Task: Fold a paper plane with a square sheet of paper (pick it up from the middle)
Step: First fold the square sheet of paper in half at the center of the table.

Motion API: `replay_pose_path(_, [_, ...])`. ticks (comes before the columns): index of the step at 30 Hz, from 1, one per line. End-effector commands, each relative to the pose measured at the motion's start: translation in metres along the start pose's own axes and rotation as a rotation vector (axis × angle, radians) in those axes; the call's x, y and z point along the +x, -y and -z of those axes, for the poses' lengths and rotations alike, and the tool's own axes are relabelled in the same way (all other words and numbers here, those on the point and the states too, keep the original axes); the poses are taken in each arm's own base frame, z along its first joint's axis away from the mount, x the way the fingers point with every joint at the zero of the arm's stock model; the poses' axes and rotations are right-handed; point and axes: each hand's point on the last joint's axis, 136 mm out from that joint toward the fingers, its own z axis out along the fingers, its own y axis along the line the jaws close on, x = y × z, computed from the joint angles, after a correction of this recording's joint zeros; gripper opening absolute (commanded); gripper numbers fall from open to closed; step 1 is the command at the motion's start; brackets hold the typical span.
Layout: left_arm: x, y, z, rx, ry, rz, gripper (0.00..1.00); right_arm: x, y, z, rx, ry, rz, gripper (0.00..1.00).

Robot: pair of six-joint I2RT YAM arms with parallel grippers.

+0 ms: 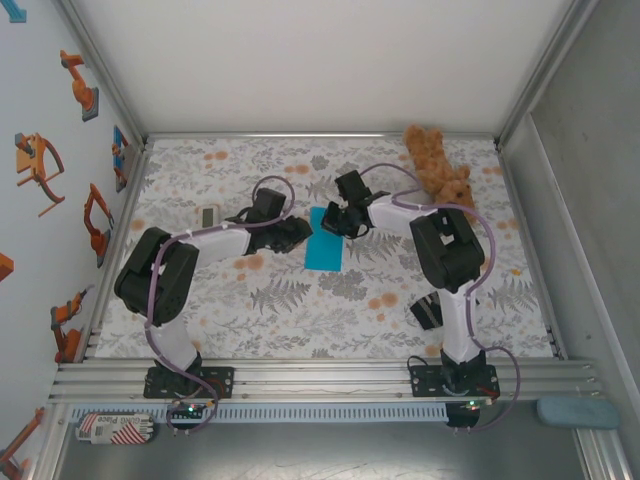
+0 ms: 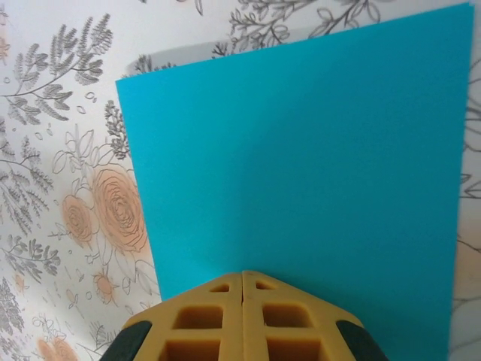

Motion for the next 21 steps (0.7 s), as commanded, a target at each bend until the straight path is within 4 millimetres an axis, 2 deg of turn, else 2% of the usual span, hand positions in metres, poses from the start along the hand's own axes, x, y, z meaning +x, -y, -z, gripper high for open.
replay_pose_path(1, [-0.014, 0.015, -0.006, 0.036, -0.005, -0.020, 0.33, -0.023, -0.037, 0.061, -0.075, 0.114, 0.084, 0.08])
replay_pose_path(3, [-0.020, 0.022, -0.015, 0.072, -0.023, -0.018, 0.33, -0.024, -0.034, 0.078, -0.080, 0.137, 0.089, 0.13])
replay_pose_path(5, [-0.021, 0.025, -0.024, 0.085, -0.049, -0.020, 0.33, -0.021, -0.026, 0.088, -0.079, 0.140, 0.082, 0.17])
replay_pose_path(11, [-0.032, 0.020, -0.040, 0.058, -0.075, -0.027, 0.33, 0.000, 0.003, 0.097, -0.053, 0.096, 0.096, 0.31])
replay_pose_path(12, [-0.033, 0.018, -0.042, 0.057, -0.077, -0.025, 0.33, 0.004, 0.006, 0.097, -0.052, 0.085, 0.098, 0.38])
replay_pose_path(13, [-0.034, 0.017, -0.044, 0.056, -0.082, -0.023, 0.33, 0.008, 0.009, 0.096, -0.050, 0.074, 0.095, 0.41])
replay_pose_path(18, [-0.029, 0.013, -0.056, 0.040, -0.107, -0.019, 0.32, 0.018, 0.026, 0.092, -0.014, 0.060, 0.075, 0.43])
replay_pose_path(21, [-0.026, 0.007, -0.060, 0.025, -0.116, -0.008, 0.32, 0.020, 0.028, 0.089, -0.010, 0.050, 0.069, 0.43])
